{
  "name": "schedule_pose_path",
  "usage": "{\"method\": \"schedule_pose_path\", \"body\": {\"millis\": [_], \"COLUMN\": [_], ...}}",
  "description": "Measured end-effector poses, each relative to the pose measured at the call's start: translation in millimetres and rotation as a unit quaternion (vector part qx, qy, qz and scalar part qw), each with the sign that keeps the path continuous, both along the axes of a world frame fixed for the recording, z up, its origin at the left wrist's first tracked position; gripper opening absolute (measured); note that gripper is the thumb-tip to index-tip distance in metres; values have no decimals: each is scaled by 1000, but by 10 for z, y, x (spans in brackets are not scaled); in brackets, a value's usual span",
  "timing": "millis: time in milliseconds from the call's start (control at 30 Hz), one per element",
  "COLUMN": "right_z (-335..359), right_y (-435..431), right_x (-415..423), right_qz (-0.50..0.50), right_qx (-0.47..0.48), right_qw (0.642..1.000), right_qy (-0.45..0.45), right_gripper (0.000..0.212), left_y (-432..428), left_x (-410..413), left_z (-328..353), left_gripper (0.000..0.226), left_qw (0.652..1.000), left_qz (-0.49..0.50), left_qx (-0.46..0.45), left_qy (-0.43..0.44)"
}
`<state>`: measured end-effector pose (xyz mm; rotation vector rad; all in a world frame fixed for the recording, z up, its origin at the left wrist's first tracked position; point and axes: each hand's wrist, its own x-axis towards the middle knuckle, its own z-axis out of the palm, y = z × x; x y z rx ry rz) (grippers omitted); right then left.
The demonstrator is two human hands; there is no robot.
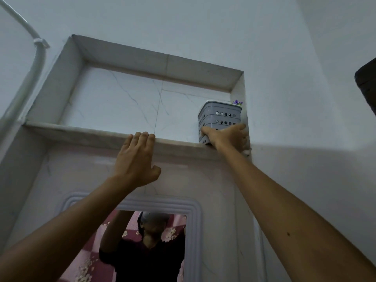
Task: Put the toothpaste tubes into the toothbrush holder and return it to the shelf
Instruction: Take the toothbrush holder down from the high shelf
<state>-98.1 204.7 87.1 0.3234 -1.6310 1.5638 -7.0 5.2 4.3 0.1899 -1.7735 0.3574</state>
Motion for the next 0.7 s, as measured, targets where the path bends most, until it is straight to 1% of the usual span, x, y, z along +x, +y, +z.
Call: {"method": "schedule_pose_path", "body": {"millis": [133,300,400,533,633,700], "right_z": [-36,-69,-167,-564,-1044,-1407], "right_y": [31,79,78,51,9,8], "right_x": [149,437,624,816,943,997], "right_qz": [11,36,69,127,166,172], "right_qx": [-15,-21,-22,-35,-62,-69], "right_qw": [1000,997,993,987,980,979], "right_qy": [21,71,89,87,91,89], "right_gripper": [118,111,111,112,120,116], "left_y": [27,136,148,143,138,149], "left_x": [103,327,476,698,872,986], "left_z": [-34,-229,-334,-534,-799,-1042], "left_gripper": [94,91,90,88,89,91], "left_qw": [1000,999,998,998,997,996], "left_qz": [-6,-38,-42,-50,-49,-58], "left_qx": [12,32,41,40,50,70], "left_qy": [-22,-11,-6,8,-11,-21]}}
